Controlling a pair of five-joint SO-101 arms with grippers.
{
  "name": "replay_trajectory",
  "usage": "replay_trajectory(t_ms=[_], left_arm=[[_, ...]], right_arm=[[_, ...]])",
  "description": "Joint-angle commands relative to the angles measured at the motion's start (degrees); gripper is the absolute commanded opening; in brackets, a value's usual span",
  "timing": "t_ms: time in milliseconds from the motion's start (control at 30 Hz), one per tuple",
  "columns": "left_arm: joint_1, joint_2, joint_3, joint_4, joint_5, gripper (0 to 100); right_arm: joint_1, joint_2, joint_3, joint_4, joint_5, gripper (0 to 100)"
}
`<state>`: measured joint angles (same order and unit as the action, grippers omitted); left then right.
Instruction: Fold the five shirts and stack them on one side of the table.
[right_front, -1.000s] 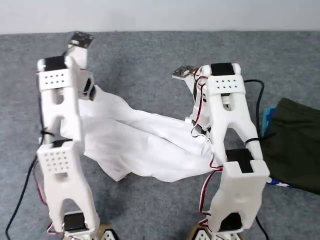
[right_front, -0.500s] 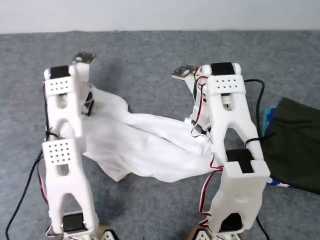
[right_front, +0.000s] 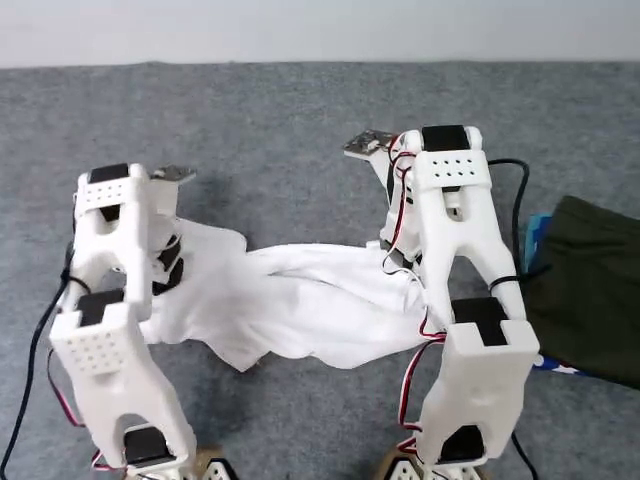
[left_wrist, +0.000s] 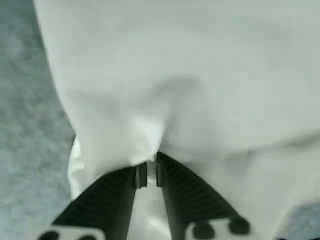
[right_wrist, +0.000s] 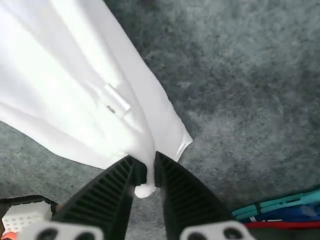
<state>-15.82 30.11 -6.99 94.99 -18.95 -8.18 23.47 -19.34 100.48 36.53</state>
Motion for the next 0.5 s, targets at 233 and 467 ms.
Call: replay_trajectory(t_ms=[233,467], left_arm=[[0.0,-12.5,-10.9,-8.9,5.5,19],[0.7,-1.7,-16.2,-15.7,5.8,19]], right_arm=[[0.1,-4.2,-0.4,2.2,0.4,0.9],[0.1,-4.0,-0.4,2.2,0.2,0.9]])
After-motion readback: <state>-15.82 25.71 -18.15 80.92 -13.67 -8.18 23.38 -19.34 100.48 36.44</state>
